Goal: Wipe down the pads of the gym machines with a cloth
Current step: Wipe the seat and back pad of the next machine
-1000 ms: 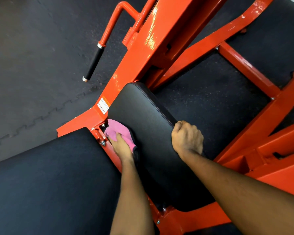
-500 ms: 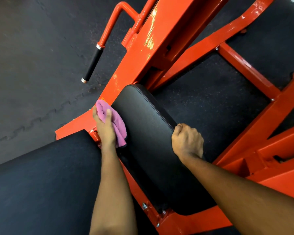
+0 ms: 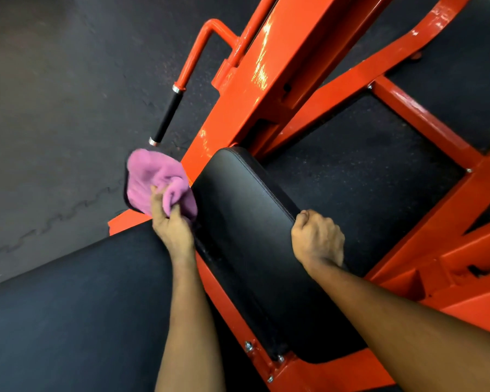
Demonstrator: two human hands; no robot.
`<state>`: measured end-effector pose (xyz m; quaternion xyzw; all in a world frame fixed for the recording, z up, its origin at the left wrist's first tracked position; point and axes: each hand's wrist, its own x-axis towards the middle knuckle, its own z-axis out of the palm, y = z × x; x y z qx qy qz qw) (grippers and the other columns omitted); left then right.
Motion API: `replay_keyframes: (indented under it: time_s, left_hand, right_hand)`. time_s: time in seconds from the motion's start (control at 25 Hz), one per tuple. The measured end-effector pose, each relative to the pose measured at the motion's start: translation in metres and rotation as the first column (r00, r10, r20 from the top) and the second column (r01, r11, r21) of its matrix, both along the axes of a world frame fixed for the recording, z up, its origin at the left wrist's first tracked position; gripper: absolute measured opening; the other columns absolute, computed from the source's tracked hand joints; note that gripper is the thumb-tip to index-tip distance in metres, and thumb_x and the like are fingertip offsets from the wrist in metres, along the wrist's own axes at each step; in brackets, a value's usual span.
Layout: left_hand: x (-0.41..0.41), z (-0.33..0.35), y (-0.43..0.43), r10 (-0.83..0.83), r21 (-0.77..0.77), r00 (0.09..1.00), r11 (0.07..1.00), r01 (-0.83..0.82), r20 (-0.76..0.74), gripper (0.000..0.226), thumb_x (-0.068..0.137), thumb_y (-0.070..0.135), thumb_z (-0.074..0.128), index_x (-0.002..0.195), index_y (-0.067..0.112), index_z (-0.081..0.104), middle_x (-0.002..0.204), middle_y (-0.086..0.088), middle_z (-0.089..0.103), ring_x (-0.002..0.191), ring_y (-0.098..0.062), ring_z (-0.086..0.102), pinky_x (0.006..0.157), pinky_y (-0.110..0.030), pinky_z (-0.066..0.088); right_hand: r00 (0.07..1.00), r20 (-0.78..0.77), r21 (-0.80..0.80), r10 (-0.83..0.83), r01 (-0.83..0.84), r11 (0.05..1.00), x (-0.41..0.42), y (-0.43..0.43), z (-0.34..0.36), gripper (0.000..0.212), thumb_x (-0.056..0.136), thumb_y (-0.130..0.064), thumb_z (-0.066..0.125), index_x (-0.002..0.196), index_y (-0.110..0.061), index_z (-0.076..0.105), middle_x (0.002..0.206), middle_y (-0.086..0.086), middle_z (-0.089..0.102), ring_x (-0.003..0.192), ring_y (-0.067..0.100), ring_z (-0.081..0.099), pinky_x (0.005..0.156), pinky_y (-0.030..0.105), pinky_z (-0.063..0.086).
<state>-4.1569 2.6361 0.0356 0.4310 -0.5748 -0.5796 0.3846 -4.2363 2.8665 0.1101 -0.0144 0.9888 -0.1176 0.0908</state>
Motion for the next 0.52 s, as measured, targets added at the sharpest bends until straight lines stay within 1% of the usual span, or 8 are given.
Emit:
replay_keyframes:
  time_s: [0.08,0.12,0.2,0.28,0.36,0.44,0.48,0.52]
  left_hand:
    - [0.003,-0.006,0.014,-0.032,0.132,0.991,0.991,0.015,0.129,0.033,0.083,0.006,0.047,0.108,0.014,0.066,0.096,-0.015,0.068,0.083,-0.024,0.068,0.071,-0.037,0.051]
    - [0.006,-0.010,0.020,0.002,0.157,0.984,0.987,-0.031,0.180,0.030,0.087,0.004,0.047,0.110,0.012,0.065,0.092,-0.010,0.065,0.079,-0.019,0.064,0.070,-0.030,0.047]
    - [0.009,-0.009,0.032,0.075,0.120,0.950,0.986,-0.116,0.302,0.035,0.096,0.009,0.046,0.127,0.015,0.061,0.104,0.001,0.063,0.092,-0.014,0.058,0.076,-0.016,0.041]
    - [0.007,-0.012,0.035,0.003,0.142,0.912,0.988,-0.067,0.411,0.036,0.101,0.030,0.046,0.134,0.022,0.056,0.115,0.003,0.061,0.103,-0.016,0.056,0.083,-0.021,0.036]
    - [-0.002,-0.022,0.030,-0.167,0.249,0.867,0.967,0.051,0.469,0.051,0.095,0.057,0.044,0.141,0.034,0.047,0.127,-0.002,0.057,0.116,-0.023,0.054,0.093,-0.030,0.037]
    - [-0.015,-0.029,0.024,-0.271,0.360,0.881,0.924,0.126,0.388,0.053,0.089,0.069,0.042,0.138,0.050,0.041,0.135,0.000,0.053,0.124,-0.028,0.051,0.102,-0.047,0.040]
    - [-0.020,-0.032,0.021,-0.287,0.394,0.906,0.906,0.151,0.312,0.048,0.090,0.068,0.043,0.136,0.053,0.041,0.135,0.004,0.053,0.125,-0.026,0.051,0.101,-0.051,0.042]
    - [-0.024,-0.030,0.018,-0.286,0.418,0.929,0.892,0.170,0.234,0.045,0.094,0.062,0.043,0.137,0.049,0.042,0.133,0.007,0.054,0.123,-0.021,0.051,0.099,-0.047,0.044]
  right_hand:
    - [1.000,0.004,-0.007,0.006,-0.006,1.000,0.000,0.001,0.000,0.045,0.104,-0.034,0.033,0.103,-0.012,0.073,0.090,0.016,0.074,0.086,0.037,0.070,0.076,0.044,0.055]
    - [1.000,0.006,-0.009,0.005,-0.005,1.000,0.000,0.000,0.000,0.045,0.105,-0.034,0.033,0.103,-0.012,0.073,0.090,0.016,0.074,0.086,0.037,0.070,0.076,0.044,0.055]
    - [1.000,0.000,-0.002,-0.001,0.001,1.000,0.000,0.000,-0.001,0.046,0.104,-0.034,0.032,0.102,-0.013,0.072,0.088,0.015,0.073,0.084,0.036,0.070,0.075,0.044,0.056]
    - [1.000,-0.001,-0.002,-0.001,0.001,1.000,0.000,0.000,-0.001,0.047,0.104,-0.036,0.031,0.100,-0.013,0.072,0.084,0.013,0.073,0.080,0.034,0.070,0.074,0.046,0.057]
    - [1.000,0.004,-0.003,-0.002,0.002,1.000,0.000,-0.001,-0.001,0.047,0.104,-0.036,0.031,0.100,-0.014,0.072,0.082,0.013,0.073,0.079,0.033,0.071,0.073,0.046,0.058]
    - [1.000,-0.005,-0.006,0.003,-0.003,1.000,0.001,-0.002,-0.002,0.046,0.105,-0.035,0.031,0.100,-0.014,0.072,0.081,0.012,0.073,0.078,0.032,0.071,0.073,0.045,0.058]
    - [1.000,-0.009,-0.007,0.004,-0.004,1.000,0.001,-0.001,-0.002,0.046,0.105,-0.035,0.031,0.101,-0.014,0.072,0.082,0.012,0.073,0.078,0.031,0.071,0.073,0.045,0.058]
    - [1.000,-0.012,-0.006,0.005,-0.005,1.000,0.001,0.000,-0.003,0.046,0.105,-0.035,0.032,0.101,-0.013,0.072,0.082,0.013,0.073,0.079,0.032,0.071,0.073,0.044,0.057]
